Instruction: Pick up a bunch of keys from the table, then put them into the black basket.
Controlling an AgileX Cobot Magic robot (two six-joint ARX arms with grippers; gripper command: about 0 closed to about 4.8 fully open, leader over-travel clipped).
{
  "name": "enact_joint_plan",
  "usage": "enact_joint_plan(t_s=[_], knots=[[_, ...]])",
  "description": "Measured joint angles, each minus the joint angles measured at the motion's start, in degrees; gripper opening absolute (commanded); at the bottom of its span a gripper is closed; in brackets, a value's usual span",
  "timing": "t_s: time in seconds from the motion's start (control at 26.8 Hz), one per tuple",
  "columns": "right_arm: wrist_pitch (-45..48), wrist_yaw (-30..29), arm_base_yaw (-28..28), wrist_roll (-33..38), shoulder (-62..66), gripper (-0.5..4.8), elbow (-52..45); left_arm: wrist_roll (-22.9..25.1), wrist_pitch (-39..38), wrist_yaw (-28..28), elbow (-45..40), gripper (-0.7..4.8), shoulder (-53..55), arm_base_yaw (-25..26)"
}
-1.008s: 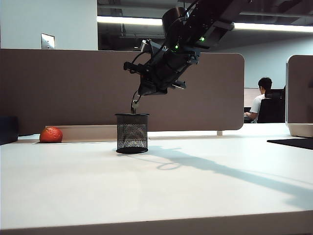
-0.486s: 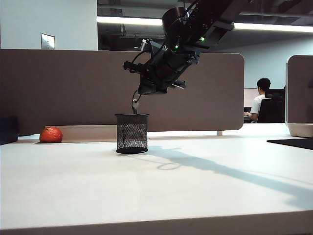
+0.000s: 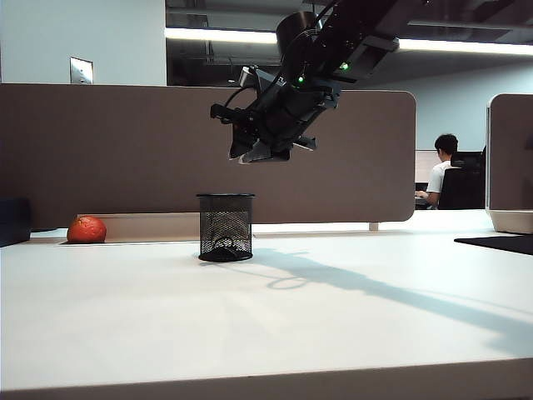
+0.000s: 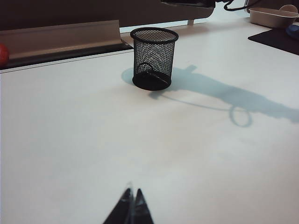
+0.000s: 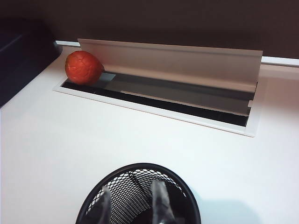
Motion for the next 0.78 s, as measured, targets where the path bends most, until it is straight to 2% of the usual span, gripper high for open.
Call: enact_joint_plan(t_s=[0.07,0.11,0.15,0.19,0.45,0.78], knots=[[0.0,0.0,0.0,0.0,0.0,0.92,0.0,0.0,0.0,0.0,0.0,-0.06,0.0,0.0],[0.0,0.0,0.0,0.0,0.0,0.66,0.0,0.0,0.0,0.0,0.0,-0.06,0.0,0.0],[0.0,0.0,0.0,0.0,0.0,0.09,0.0,0.0,0.0,0.0,0.0,-0.06,0.0,0.0],[0.0,0.0,0.0,0.0,0.0,-0.04,0.0,0.0,0.0,0.0,0.0,-0.06,0.0,0.0],[0.1,0.5,0.0,-0.2,-3.1,-0.05,0.1,0.0,0.0,0.0,0.0,-0.06,0.0,0.0],[-3.7,3.0,-2.2,-7.7,-10.1,-0.05,0.1,0.0,0.0,0.0,0.0,-0.06,0.0,0.0]])
